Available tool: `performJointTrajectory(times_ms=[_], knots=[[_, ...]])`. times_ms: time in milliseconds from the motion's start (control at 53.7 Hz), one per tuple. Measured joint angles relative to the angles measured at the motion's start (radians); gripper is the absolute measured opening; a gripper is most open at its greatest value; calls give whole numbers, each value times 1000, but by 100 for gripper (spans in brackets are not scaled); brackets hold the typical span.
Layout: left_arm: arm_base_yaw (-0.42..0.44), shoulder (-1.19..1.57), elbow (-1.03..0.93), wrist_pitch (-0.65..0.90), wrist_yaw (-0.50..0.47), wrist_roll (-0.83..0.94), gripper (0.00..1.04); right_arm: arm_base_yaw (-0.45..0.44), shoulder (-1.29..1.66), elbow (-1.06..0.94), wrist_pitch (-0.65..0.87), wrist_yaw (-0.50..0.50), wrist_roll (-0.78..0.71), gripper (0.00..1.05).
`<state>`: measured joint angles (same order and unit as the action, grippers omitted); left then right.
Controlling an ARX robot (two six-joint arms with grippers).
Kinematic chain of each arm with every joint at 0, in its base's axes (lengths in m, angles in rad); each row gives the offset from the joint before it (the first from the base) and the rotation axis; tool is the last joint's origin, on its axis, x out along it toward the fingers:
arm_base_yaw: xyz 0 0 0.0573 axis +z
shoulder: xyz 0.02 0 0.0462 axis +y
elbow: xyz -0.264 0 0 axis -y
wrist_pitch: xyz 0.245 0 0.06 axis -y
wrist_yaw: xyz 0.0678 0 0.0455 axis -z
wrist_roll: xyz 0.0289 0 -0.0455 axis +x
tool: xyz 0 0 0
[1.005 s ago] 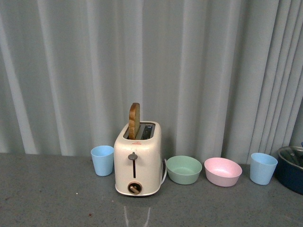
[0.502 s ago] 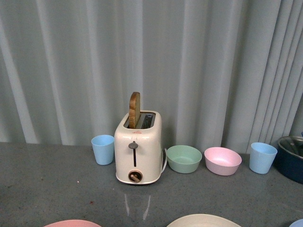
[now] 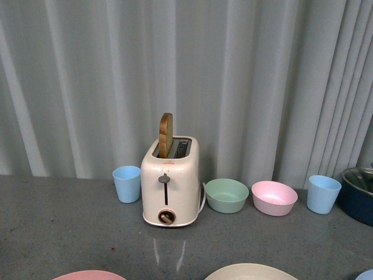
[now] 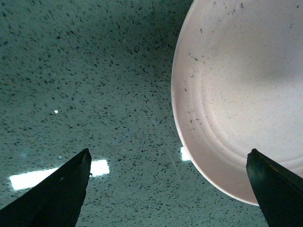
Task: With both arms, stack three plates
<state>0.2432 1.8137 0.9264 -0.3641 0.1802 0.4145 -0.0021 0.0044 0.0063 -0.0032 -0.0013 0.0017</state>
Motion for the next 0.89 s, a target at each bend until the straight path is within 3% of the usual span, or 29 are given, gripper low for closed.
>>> performJointTrajectory(times_ms=[893], knots=[[-84, 119, -66, 247, -49, -154, 98, 0, 0, 0, 0, 0, 0, 97]])
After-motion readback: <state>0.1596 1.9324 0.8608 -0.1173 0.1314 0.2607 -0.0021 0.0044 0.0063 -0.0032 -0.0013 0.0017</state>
